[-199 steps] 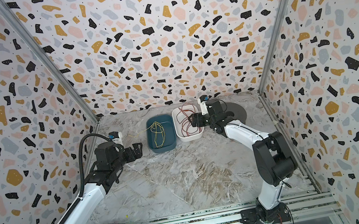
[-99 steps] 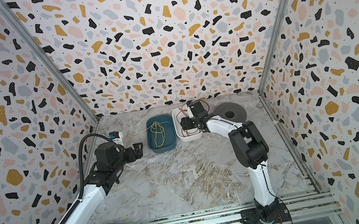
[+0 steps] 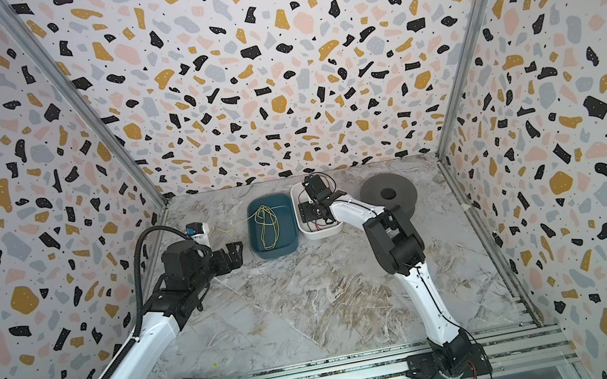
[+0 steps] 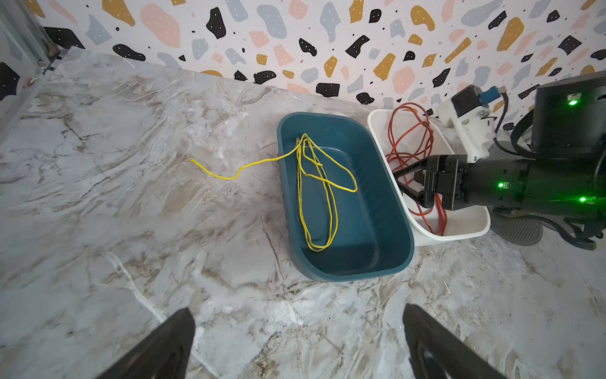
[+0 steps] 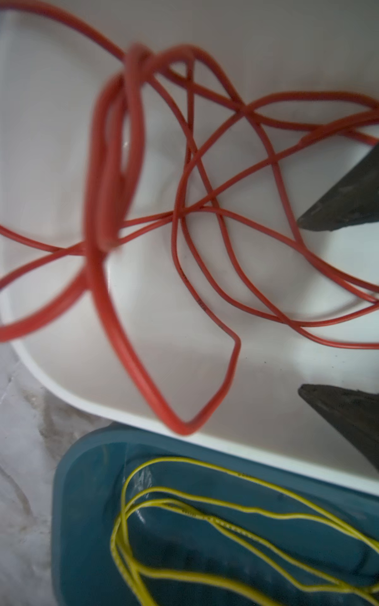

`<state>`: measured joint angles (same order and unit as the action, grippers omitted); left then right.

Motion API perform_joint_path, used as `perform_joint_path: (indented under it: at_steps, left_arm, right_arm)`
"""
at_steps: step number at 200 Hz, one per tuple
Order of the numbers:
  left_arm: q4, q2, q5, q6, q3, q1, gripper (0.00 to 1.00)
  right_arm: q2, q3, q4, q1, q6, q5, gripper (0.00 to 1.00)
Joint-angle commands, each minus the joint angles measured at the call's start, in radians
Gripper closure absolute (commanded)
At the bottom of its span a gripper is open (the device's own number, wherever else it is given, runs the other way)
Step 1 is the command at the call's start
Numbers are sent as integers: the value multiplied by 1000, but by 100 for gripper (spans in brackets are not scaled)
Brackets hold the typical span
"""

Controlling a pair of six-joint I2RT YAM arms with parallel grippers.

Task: Wrap the cables
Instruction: 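Lower the right gripper and close it on the red cable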

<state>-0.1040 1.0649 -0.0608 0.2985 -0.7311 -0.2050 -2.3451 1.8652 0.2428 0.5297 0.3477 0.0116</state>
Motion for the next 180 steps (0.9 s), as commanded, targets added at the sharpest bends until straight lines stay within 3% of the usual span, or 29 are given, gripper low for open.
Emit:
perform_joint_path:
  at_steps: [1,41,79,95,148,180]
  left_arm:
    - [15,-12,13,-14,13,-7,0]
    - [17,-11,15,-12,15,-6,0]
    - [18,-9,14,-10,15,-6,0]
    - [18,-8,15,-10,15,-7,0]
    - [17,-8,18,-10,15,-6,0]
    - [17,-6,18,-10,15,-7,0]
  right_arm:
    - [-12,56,69,8,-3,57,26]
    - [-59,85,100,25,-20,101,26]
    - [-103,136,155,30,-20,137,32]
    - [-112,147,169,30,-21,140,39]
    - [-90,122,149,29,-18,125,76]
    - [-68,102,126,26,-18,121,88]
